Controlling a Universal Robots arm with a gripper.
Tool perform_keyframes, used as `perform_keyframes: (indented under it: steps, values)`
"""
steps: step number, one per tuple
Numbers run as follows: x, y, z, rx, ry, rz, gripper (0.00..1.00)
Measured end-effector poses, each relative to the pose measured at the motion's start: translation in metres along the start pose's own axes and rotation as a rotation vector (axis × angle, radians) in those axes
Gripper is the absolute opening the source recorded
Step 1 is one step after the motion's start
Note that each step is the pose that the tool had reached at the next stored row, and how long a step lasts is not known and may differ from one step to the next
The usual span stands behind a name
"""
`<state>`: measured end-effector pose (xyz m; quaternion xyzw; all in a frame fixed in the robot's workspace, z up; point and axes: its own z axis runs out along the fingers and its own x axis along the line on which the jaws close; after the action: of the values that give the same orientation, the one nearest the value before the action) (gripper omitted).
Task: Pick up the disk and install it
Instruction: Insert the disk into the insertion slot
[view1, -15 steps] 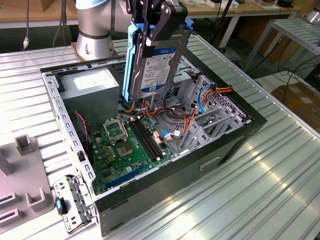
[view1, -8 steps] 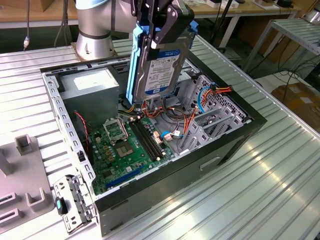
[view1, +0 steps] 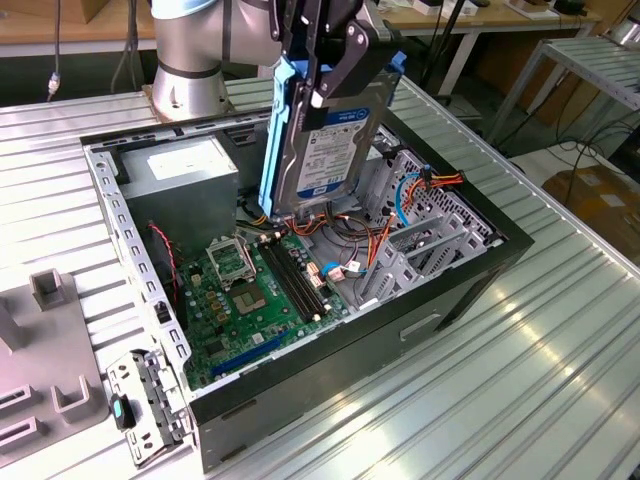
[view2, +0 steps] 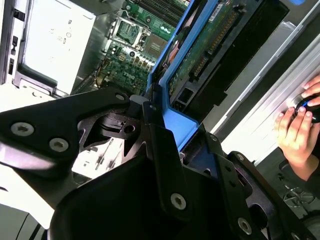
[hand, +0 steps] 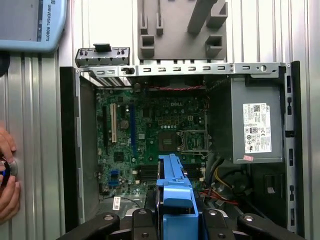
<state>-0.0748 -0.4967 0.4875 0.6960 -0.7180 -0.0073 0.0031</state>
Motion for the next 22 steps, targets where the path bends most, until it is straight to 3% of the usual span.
perform_keyframes:
  steps: [8, 18, 22]
  values:
    - [0.0053, -0.0017, 0.0, 0.0, 0.0017, 0.0, 0.37]
    - [0.007, -0.0023, 0.0, 0.0, 0.0016, 0.0, 0.37]
    - [0.0214, -0.003, 0.0004, 0.0001, 0.0016, 0.0, 0.37]
